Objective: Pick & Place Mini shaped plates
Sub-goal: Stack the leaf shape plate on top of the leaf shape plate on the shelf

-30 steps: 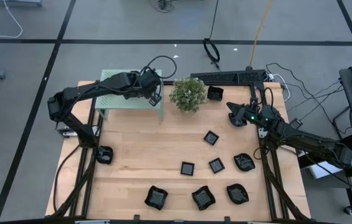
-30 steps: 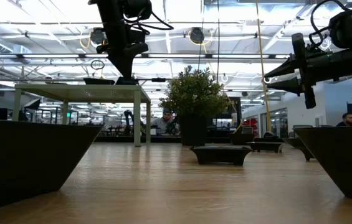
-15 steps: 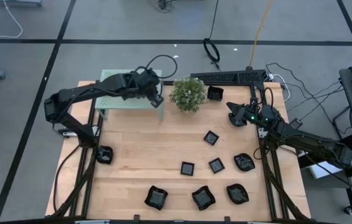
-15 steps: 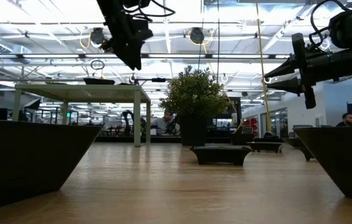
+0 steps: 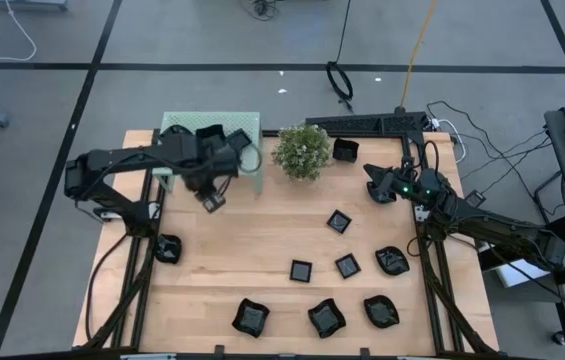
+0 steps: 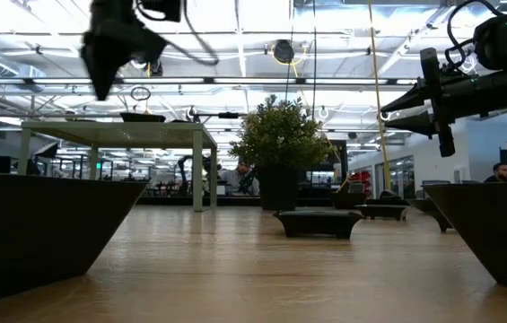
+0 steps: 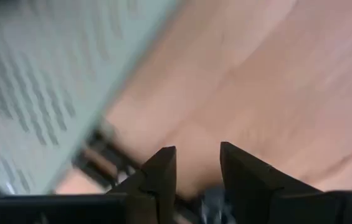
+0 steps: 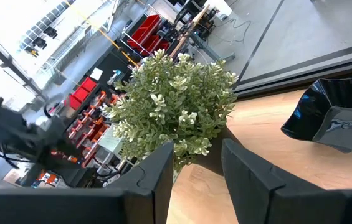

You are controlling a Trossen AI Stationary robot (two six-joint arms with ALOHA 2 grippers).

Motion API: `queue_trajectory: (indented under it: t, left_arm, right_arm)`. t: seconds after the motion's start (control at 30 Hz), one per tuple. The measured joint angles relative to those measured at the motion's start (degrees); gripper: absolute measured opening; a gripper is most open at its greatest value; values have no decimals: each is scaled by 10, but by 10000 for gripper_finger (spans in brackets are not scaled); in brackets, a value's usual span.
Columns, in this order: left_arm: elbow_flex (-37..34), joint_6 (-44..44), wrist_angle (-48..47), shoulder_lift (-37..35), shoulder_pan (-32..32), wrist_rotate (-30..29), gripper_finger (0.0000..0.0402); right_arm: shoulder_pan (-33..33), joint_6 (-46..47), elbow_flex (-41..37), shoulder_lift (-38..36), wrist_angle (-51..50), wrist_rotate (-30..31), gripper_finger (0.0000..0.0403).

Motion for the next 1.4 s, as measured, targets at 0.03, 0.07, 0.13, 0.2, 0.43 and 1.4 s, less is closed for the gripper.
queue_trajectory:
  t: [0.03, 0.07, 0.13, 0.2, 0.43, 1.4]
  left_arm:
    - [-15, -19, 1, -8, -7, 16, 129]
    - [-30, -40, 9, -17, -14, 34, 129]
    - [-66, -90, 31, -37, -31, 74, 129]
    - [-104, -161, 39, -49, -53, 90, 129]
    - [-217, -452, 58, -68, -149, 167, 129]
    - [-433, -863, 315, -67, -353, 214, 129]
  right_arm:
    - [0, 0, 0, 0, 0, 0, 123]
    - [0, 0, 0, 0, 0, 0, 123]
    - [0, 0, 0, 0, 0, 0, 123]
    - [0, 0, 0, 0, 0, 0, 123]
    - [0, 0, 0, 0, 0, 0, 123]
    - [0, 0, 0, 0, 0, 0, 123]
